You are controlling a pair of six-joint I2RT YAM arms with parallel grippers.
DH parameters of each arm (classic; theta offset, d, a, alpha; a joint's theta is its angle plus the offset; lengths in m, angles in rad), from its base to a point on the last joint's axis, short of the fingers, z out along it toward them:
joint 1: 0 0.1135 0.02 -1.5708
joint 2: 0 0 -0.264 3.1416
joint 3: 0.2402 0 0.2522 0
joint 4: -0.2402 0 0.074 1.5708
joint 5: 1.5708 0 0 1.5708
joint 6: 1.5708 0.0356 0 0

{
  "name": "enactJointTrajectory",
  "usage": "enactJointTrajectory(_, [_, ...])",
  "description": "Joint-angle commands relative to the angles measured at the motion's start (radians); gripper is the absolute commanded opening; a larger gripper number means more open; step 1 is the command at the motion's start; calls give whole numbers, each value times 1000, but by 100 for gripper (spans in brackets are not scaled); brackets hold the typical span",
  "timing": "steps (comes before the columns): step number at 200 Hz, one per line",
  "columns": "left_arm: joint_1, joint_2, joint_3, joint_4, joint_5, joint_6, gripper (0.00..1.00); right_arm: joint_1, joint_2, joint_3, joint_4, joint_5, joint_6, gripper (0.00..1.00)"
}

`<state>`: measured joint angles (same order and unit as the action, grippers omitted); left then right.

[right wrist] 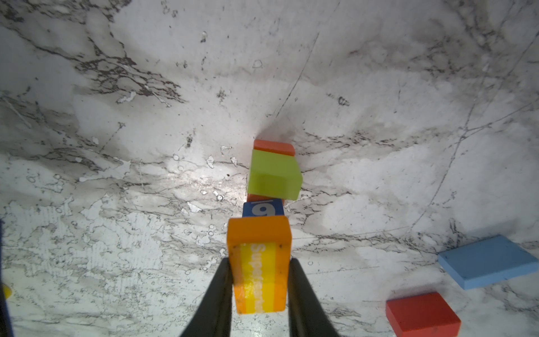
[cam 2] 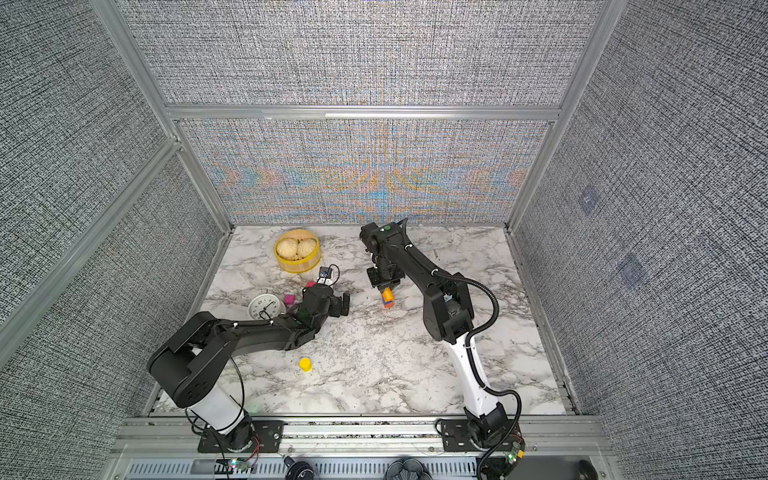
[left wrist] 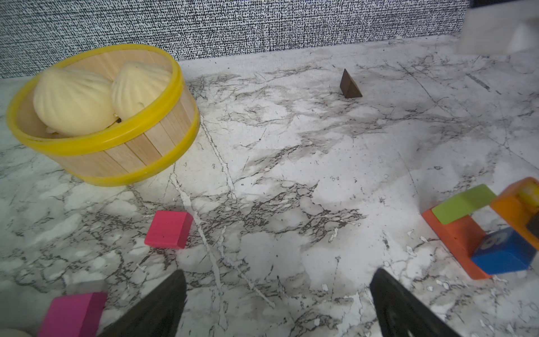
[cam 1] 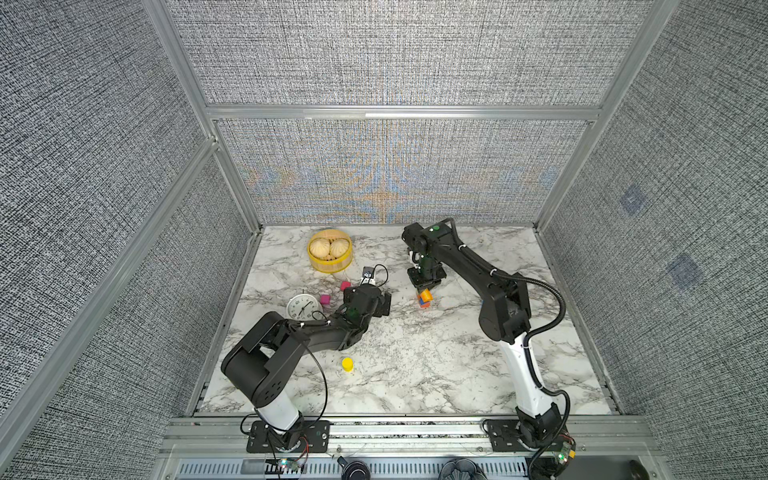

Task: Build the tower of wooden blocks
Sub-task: 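Carry the orange Supermarket block over the lime cube and blue block, then lower the Supermarket block onto the lime cube and blue block, open right gripper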

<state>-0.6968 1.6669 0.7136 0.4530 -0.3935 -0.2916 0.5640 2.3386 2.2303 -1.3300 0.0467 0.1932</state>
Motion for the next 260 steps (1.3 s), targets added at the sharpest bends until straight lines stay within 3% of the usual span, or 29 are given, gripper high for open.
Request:
enactJointTrajectory(1, [2,6,8,4,-12,3,99,2,3,5,-18,8,-10,26])
enactJointTrajectory(260, [1,18,15,3,-13,6,99,2,50,61,-46,36,-9,26])
